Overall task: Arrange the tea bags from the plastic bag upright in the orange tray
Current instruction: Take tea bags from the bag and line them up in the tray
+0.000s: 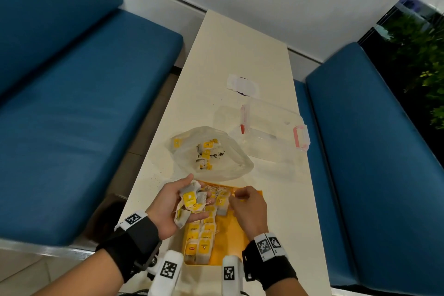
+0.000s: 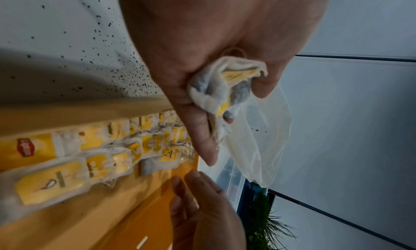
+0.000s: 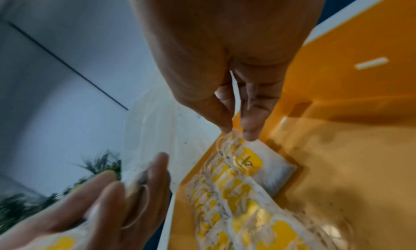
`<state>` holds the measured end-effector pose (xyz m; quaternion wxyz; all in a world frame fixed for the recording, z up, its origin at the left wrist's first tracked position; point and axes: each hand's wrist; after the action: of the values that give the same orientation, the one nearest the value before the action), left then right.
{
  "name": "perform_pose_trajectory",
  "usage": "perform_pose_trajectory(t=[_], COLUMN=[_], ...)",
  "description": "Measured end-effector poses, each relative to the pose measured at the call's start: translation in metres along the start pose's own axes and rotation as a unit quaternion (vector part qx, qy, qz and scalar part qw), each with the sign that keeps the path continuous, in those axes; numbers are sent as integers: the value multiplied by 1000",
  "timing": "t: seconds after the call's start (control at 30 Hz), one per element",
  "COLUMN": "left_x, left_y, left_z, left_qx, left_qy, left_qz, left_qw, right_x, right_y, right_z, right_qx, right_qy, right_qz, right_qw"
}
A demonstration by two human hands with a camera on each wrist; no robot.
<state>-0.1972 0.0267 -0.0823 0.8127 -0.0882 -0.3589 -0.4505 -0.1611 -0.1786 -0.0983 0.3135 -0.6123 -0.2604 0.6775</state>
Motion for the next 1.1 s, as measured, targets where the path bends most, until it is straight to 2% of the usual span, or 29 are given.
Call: perform_pose_trajectory(t=[0.1,0.2,0.3,0.47,0.63,0.77,0.9,1.1], left_x=[2,2,4,6,3,-1,-2,-3], left_y=[-1,-1,-2,-3,-4,-2,-1,-1], left_z=[-3,-8,-11,-16,-18,-18,-18,-15], left_qx=[-7,-11,-16,-8,2,3,2,0], left_qy=[2,-2,-29,-27,-33,-33,-28,-28], left_qz=[1,11,30,43,46,33,36,27], left_qw=[1000,1000,999,999,998,999,999,999], right_x=[-8,-10,-6,12,20,19,9,-13], right_y=[-27,-55,-72,-72,-75,-76,-81,-80], right_z=[12,24,28,23,22,21,19,14], right_qx=[-102,-148,-135,-122,-145,-153,-150,-150], right_qy=[-17,-67,-117,-150,-128,-104,-86,-80], right_qz=[-12,-64,-54,58,68,18,-29,-36], right_qw=[995,985,983,979,979,983,985,985])
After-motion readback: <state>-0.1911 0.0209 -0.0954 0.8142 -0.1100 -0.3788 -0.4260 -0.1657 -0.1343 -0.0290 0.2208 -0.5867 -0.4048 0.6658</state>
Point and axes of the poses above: each hand's wrist, its own z-axis away from the middle knuckle, its own x-axis out of the palm, y = z × x, and after that the axes turned 15 degrees about -x, right-handed
